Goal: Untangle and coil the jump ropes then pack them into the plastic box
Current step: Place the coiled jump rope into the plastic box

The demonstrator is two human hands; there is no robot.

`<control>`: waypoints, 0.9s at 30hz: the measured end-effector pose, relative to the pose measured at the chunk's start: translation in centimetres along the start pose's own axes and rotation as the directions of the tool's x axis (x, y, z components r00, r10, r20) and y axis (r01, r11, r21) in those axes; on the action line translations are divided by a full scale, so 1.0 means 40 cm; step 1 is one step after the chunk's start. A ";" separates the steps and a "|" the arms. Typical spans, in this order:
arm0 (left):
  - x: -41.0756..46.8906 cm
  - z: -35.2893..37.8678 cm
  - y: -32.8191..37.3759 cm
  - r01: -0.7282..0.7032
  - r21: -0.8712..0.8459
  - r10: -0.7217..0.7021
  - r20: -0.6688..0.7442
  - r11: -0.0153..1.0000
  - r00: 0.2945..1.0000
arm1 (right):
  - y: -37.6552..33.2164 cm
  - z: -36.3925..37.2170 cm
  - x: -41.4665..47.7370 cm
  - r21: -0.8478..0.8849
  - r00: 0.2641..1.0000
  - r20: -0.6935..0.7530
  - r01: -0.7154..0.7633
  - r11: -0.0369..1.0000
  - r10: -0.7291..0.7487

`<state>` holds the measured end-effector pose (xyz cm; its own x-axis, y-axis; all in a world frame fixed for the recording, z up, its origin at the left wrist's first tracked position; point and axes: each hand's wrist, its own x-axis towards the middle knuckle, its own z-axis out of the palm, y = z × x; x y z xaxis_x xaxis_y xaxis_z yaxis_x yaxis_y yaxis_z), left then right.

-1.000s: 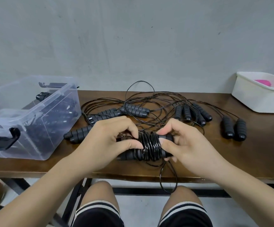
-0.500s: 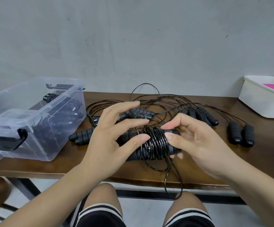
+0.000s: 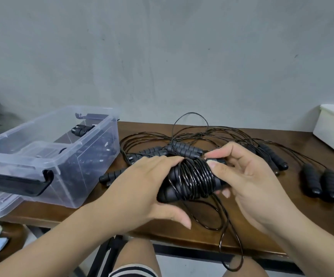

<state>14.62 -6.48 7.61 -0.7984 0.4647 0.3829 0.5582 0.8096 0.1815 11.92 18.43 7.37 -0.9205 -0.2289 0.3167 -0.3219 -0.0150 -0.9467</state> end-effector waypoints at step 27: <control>0.026 -0.408 -0.643 0.499 0.050 -0.499 0.179 0.865 0.848 | -0.045 0.388 0.394 -0.214 0.965 0.250 0.131 0.968 -0.076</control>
<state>3.11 -32.65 18.12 -0.9959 0.0540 0.0722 0.0735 0.9501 0.3031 1.43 -0.28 13.13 -0.8089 -0.4631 0.3622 -0.4795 0.1633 -0.8622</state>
